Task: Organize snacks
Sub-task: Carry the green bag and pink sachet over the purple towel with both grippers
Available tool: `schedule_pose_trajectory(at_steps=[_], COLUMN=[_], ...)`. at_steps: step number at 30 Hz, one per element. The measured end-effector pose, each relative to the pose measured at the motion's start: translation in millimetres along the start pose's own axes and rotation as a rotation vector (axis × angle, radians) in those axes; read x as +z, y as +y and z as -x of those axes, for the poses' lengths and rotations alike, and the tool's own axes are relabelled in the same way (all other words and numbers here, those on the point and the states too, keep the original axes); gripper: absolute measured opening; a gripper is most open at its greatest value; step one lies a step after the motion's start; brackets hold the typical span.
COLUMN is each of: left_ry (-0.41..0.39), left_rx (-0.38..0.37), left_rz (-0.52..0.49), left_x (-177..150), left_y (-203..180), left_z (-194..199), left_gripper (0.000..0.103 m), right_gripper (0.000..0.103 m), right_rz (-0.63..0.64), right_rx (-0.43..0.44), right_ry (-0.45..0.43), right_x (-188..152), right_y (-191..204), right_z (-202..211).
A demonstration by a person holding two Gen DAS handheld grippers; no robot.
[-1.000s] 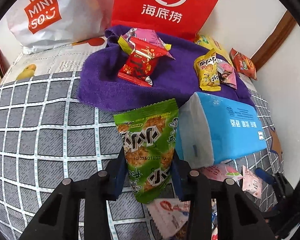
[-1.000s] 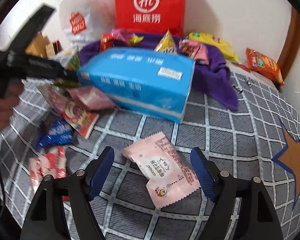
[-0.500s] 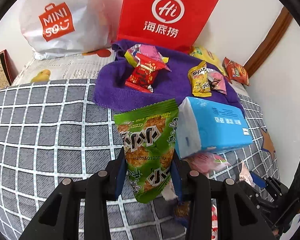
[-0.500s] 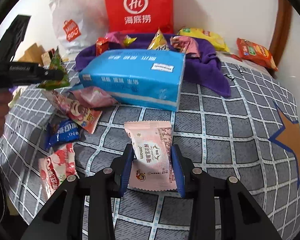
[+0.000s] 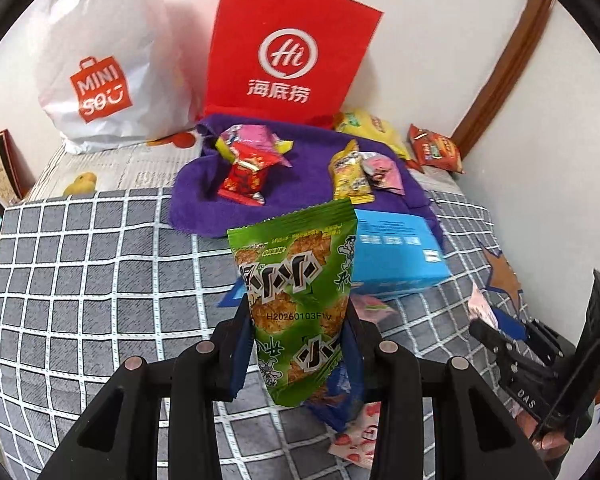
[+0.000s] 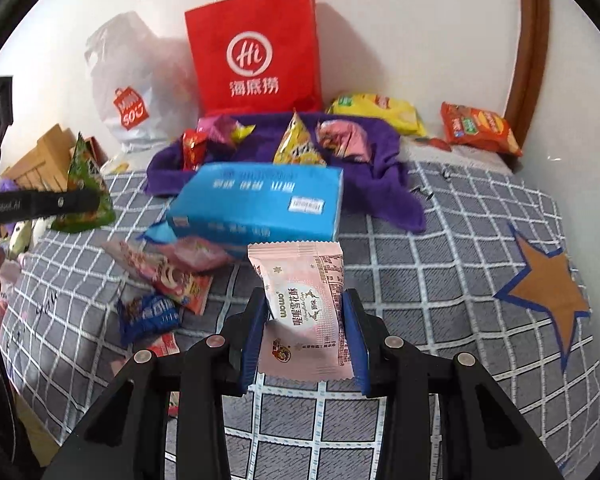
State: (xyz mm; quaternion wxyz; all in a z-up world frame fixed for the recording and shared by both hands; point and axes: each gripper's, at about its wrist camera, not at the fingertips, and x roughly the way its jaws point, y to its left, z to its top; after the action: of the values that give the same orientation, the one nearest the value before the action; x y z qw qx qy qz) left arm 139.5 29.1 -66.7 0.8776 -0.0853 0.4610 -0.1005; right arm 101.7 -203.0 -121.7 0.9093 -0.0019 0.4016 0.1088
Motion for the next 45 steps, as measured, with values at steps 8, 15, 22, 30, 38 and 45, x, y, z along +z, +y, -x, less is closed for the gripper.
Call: schedule_pose_trajectory(at_steps=[8,15,22,30,38,45], left_ry=[-0.012,-0.016,-0.038,-0.064,-0.068,-0.050], left_rx=[-0.042,-0.068,-0.071,-0.037,-0.004,0.014], left_rz=[-0.029,-0.055,-0.084,-0.106,-0.082,-0.069], left_x=[6,19,40,75,111,137], left_y=[-20,-35,-47,-51,-39,-29], left_z=[10,12,13,11,-7,-35], left_gripper=[0.037,0.037,0.037,0.037,0.037,0.037], right_gripper=[0.038,0.038,0.038,0.038,0.038,0.038], right_rz=[-0.024,-0.021,-0.012,-0.006,0.009,0.007], right_rx=[-0.023,-0.028,-0.031,-0.022,-0.011,-0.006], right_ry=[-0.045,-0.103,-0.133,-0.171,-0.180,-0.151], right_x=[24,53,82,123,171,198], right_y=[-5,-3,-4,-7,-9,-13], right_z=[19,31,28,20,-7,-41])
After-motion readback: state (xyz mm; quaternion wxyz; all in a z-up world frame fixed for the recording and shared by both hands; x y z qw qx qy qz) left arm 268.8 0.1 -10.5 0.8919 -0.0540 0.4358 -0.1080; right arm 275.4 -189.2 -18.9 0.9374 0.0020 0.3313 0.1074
